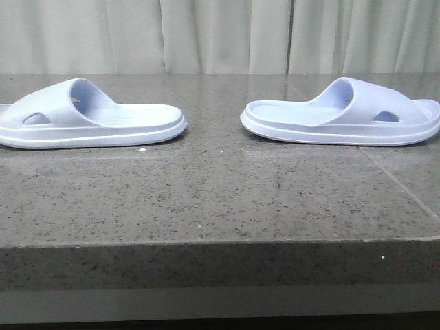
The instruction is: Insert blue slippers together front up
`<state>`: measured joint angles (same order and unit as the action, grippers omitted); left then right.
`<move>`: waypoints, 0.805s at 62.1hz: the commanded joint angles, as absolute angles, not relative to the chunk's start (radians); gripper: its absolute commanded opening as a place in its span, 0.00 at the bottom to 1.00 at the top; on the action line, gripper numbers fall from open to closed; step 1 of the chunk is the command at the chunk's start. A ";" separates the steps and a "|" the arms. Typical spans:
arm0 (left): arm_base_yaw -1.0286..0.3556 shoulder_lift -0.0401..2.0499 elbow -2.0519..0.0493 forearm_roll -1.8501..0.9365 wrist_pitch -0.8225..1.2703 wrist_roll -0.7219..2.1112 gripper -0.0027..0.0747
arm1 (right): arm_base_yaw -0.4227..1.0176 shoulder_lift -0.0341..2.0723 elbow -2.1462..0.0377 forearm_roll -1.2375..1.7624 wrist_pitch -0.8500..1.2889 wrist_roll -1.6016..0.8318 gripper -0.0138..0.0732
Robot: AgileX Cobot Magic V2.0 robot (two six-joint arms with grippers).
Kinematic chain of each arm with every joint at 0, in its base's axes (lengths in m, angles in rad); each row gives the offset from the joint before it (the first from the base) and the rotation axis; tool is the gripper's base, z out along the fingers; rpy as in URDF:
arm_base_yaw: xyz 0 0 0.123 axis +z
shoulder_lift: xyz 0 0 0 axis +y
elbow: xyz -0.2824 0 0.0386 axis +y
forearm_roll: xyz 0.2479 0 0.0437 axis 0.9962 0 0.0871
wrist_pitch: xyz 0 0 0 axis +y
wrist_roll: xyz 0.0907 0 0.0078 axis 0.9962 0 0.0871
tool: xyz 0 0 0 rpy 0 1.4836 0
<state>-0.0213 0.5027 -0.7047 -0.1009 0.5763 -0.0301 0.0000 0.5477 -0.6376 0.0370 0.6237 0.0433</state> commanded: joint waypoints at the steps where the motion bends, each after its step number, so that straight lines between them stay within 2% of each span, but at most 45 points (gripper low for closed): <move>1: -0.029 0.536 -0.739 -0.110 0.506 -0.033 0.01 | -0.003 0.603 -0.673 0.030 0.539 0.032 0.08; 21: -0.029 0.588 -0.739 -0.106 0.491 -0.033 0.01 | -0.003 0.698 -0.673 0.030 0.540 0.032 0.09; 25: -0.029 0.597 -0.739 -0.101 0.491 -0.031 0.02 | -0.003 0.700 -0.673 0.030 0.540 0.032 0.12; 28: -0.029 0.605 -0.739 -0.099 0.495 -0.026 0.05 | -0.003 0.700 -0.673 0.030 0.540 0.032 0.20; 30: -0.029 0.611 -0.739 -0.099 0.495 -0.024 0.09 | -0.003 0.700 -0.673 0.030 0.540 0.032 0.26; 33: -0.029 0.619 -0.739 -0.099 0.495 -0.021 0.22 | -0.003 0.700 -0.673 0.030 0.540 0.032 0.35; 35: -0.029 0.624 -0.739 -0.096 0.495 -0.014 0.32 | -0.003 0.700 -0.673 0.030 0.540 0.032 0.45; 42: -0.029 0.637 -0.739 -0.088 0.490 -0.011 0.70 | -0.003 0.700 -0.673 0.030 0.539 0.032 0.69; 46: -0.029 0.647 -0.739 -0.087 0.492 -0.011 0.79 | -0.003 0.700 -0.673 0.030 0.538 0.032 0.76; 50: -0.029 0.669 -0.742 -0.087 0.497 -0.011 0.79 | -0.003 0.700 -0.673 0.030 0.538 0.032 0.77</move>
